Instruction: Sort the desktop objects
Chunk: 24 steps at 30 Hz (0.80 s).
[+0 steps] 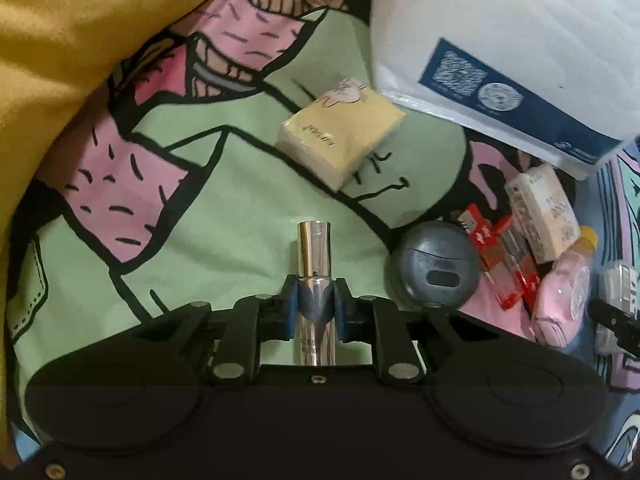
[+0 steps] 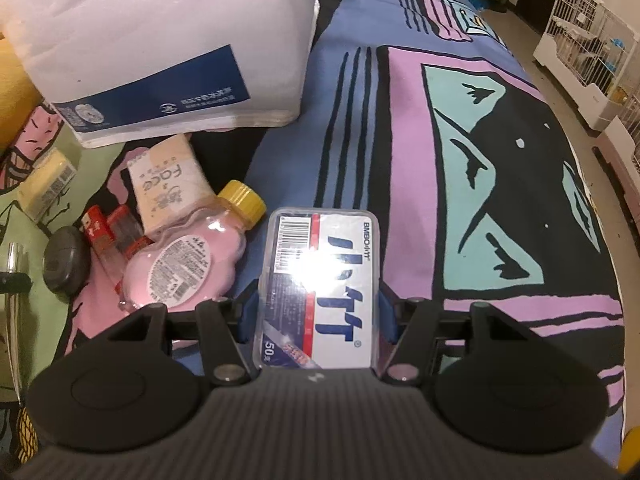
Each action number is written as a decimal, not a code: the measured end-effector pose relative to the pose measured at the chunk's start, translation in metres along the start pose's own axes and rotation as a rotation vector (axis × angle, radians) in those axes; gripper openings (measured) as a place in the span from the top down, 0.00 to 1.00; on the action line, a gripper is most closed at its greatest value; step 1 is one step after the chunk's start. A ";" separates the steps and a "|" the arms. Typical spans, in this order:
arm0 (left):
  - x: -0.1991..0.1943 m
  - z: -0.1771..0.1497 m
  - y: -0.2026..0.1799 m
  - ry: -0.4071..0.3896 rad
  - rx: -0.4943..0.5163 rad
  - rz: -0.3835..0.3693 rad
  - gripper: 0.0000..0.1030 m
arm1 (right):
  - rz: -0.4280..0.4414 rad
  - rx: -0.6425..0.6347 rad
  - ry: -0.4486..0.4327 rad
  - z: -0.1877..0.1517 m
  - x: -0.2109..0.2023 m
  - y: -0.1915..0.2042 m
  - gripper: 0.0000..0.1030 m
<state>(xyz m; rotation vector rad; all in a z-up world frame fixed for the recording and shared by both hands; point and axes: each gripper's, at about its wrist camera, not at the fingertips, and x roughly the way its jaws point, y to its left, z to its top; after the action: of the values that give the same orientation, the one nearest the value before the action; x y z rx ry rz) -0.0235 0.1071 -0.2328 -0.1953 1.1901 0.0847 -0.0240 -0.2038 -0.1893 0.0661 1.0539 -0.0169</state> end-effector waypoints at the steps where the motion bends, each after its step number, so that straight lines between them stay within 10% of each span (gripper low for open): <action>1: -0.002 0.000 -0.001 -0.005 0.006 0.003 0.84 | 0.001 -0.003 -0.002 0.000 0.000 0.001 0.42; 24: -0.033 -0.005 0.001 -0.070 0.036 -0.025 0.84 | 0.057 -0.098 -0.100 -0.014 -0.042 0.030 0.42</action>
<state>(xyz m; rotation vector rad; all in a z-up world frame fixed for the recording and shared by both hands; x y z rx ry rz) -0.0405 0.1083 -0.2045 -0.1738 1.1179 0.0480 -0.0556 -0.1737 -0.1579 0.0065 0.9513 0.0822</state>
